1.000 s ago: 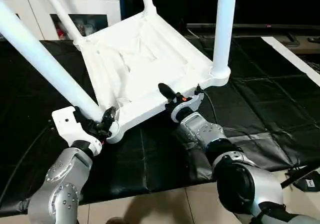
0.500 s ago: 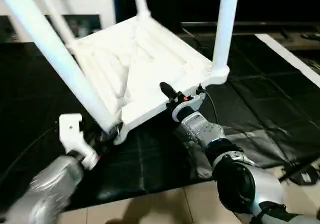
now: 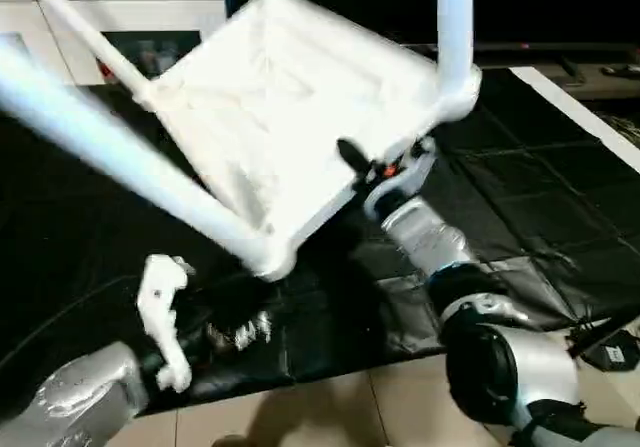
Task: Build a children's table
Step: Flip table
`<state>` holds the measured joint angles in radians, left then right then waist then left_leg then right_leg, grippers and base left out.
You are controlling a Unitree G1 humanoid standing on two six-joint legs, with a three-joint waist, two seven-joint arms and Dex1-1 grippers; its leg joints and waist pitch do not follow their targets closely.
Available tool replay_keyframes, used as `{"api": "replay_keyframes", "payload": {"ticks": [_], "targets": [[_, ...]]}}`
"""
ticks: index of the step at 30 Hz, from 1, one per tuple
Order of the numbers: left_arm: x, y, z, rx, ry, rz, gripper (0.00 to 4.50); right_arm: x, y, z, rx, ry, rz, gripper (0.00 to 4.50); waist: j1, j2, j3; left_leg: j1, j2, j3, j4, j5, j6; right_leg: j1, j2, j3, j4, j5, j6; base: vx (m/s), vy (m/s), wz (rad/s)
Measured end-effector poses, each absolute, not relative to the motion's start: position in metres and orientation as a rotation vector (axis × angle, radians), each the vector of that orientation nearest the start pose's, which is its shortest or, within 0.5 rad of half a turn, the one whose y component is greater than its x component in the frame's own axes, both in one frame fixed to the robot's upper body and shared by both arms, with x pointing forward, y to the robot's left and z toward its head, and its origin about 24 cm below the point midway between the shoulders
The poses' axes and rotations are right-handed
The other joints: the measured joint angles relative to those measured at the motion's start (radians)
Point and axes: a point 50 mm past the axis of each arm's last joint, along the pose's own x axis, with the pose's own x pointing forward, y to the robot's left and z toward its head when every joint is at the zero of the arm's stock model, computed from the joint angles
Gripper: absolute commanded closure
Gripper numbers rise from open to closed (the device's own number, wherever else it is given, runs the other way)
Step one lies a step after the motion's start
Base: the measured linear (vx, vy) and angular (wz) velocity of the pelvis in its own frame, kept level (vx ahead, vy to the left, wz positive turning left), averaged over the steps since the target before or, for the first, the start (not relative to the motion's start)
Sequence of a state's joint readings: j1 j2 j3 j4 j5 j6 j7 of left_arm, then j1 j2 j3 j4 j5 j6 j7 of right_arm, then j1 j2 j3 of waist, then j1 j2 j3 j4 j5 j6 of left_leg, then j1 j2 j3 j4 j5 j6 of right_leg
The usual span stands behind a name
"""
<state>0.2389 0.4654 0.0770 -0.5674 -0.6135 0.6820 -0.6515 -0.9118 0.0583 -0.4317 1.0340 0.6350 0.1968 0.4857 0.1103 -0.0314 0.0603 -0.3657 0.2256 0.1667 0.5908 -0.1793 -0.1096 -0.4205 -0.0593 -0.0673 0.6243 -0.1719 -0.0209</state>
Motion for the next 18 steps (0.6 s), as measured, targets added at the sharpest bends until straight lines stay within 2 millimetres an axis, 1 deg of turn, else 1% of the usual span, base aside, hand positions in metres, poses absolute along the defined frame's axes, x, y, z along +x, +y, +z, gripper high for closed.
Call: {"api": "replay_keyframes", "payload": {"ticks": [4, 7, 9, 14, 18], "targets": [[0.177, 0.171, 0.079, -0.182, 0.377, -0.856, 0.0, 0.386, -0.09, 0.09, 0.936, 0.107, 0.433, 2.54, 0.003, 0.002, 0.001, 0.0, 0.0, 0.0, 0.001, 0.0, 0.0, 0.0, 0.0, 0.0, 0.001, 0.0, 0.0, 0.0, 0.0, 0.0], [0.179, 0.169, 0.081, -0.171, 0.373, -0.867, 0.0, 0.386, -0.097, 0.093, 0.899, 0.075, 0.39, 2.54, 0.006, 0.002, 0.001, 0.0, 0.0, 0.0, 0.001, 0.0, 0.0, 0.001, 0.0, 0.001, 0.002, 0.0, 0.0, 0.0, 0.0, 0.0], [0.178, 0.167, 0.083, -0.163, 0.364, -0.88, 0.0, 0.385, -0.102, 0.094, 0.876, 0.054, 0.37, 2.54, 0.004, 0.002, 0.001, 0.0, 0.0, 0.0, 0.001, 0.0, 0.0, 0.001, 0.0, 0.001, 0.003, 0.0, 0.0, 0.0, 0.0, 0.0], [0.178, 0.164, 0.088, -0.144, 0.351, -0.914, 0.0, 0.385, -0.116, 0.102, 0.75, -0.013, 0.321, 2.54, 0.0, 0.002, 0.002, 0.001, 0.0, 0.0, 0.001, 0.0, 0.0, 0.001, 0.0, 0.002, 0.003, 0.0, 0.001, 0.0, 0.0, 0.0], [0.186, 0.161, 0.097, -0.124, 0.316, -0.923, 0.0, 0.386, -0.123, 0.117, 0.592, -0.044, 0.28, 2.54, -0.001, 0.002, 0.001, 0.002, -0.001, 0.0, 0.002, 0.001, -0.001, 0.001, 0.0, 0.003, 0.006, -0.003, 0.005, 0.0, 0.0, 0.0]]}}
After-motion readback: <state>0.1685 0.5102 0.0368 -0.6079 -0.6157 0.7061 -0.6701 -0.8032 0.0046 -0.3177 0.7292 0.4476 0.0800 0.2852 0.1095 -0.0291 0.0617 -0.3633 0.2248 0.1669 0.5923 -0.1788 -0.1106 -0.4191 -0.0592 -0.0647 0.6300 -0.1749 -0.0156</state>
